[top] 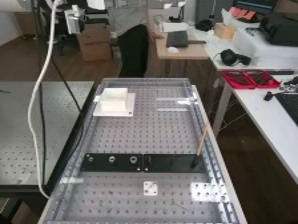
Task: Grab the pcb board and place it in the clear container
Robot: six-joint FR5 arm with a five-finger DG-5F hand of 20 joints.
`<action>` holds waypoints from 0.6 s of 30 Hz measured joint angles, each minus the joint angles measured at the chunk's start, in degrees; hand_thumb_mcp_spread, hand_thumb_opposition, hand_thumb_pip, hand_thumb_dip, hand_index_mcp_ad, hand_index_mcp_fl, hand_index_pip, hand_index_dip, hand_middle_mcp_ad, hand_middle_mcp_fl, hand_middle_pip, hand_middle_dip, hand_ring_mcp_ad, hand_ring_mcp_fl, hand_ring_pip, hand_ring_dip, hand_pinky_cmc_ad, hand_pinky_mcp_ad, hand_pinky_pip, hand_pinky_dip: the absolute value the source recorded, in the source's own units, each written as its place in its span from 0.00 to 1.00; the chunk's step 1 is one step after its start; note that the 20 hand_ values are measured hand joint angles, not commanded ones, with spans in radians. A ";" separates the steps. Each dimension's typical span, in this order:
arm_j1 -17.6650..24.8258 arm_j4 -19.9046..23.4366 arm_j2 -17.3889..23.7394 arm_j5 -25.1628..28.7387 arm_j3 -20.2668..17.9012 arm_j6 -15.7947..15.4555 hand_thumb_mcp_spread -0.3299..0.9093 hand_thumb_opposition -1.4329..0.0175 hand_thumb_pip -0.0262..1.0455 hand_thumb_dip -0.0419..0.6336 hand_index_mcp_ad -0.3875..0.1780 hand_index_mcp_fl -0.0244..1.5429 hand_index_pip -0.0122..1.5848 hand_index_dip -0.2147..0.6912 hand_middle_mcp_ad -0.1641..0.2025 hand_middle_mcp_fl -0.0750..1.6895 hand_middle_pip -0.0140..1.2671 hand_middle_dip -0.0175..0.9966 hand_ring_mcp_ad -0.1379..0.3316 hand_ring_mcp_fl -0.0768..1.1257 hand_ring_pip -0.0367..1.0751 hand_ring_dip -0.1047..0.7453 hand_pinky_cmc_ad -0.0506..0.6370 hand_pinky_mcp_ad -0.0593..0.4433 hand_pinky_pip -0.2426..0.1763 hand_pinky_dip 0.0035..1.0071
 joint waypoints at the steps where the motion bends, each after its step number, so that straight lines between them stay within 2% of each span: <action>1: 0.04 0.99 -0.09 0.34 -0.85 -0.19 0.26 1.00 0.03 0.06 0.62 0.02 0.01 0.25 0.54 0.06 0.01 0.04 0.41 0.07 0.04 0.14 0.05 0.12 0.55 0.01; 2: 0.08 2.03 -0.13 0.72 -1.74 -0.42 0.27 1.00 0.03 0.07 0.64 0.02 0.01 0.25 0.50 0.06 0.01 0.04 0.38 0.06 0.04 0.14 0.02 0.12 0.55 0.01; 5: 0.10 4.63 -0.27 1.65 -3.92 -1.15 0.27 0.98 0.03 0.06 0.65 0.02 0.01 0.25 0.49 0.05 0.02 0.04 0.38 0.06 0.04 0.14 0.02 0.09 0.55 0.02; 7: 0.04 6.22 -0.47 2.25 -5.34 -1.19 0.34 0.86 0.10 0.07 0.66 0.02 0.02 0.26 0.50 0.05 0.04 0.04 0.39 0.06 0.05 0.13 0.02 0.10 0.55 0.06; 8: 0.00 6.75 -0.57 2.43 -5.81 -1.15 0.38 0.79 0.15 0.07 0.67 0.02 0.03 0.26 0.50 0.06 0.06 0.04 0.42 0.07 0.05 0.12 0.07 0.12 0.55 0.12; 11: -0.54 9.75 -1.31 3.51 -8.33 -0.39 0.42 0.68 0.15 0.07 0.67 0.02 0.05 0.29 0.50 0.05 0.09 0.04 0.48 0.07 0.07 0.10 0.13 0.17 0.47 0.20; 13: -0.91 11.04 -1.67 4.01 -9.54 0.29 0.43 0.65 0.15 0.07 0.66 0.04 0.05 0.32 0.50 0.06 0.09 0.04 0.51 0.07 0.08 0.10 0.21 0.23 0.42 0.24; 14: -1.18 12.07 -1.93 4.41 -10.42 0.74 0.44 0.63 0.16 0.07 0.67 0.04 0.05 0.32 0.50 0.06 0.09 0.04 0.55 0.07 0.08 0.10 0.22 0.25 0.40 0.26; 18: -1.81 14.37 -2.85 5.60 -12.40 2.05 0.47 0.58 0.19 0.07 0.66 0.06 0.06 0.34 0.50 0.05 0.10 0.04 0.58 0.06 0.10 0.10 0.25 0.29 0.36 0.30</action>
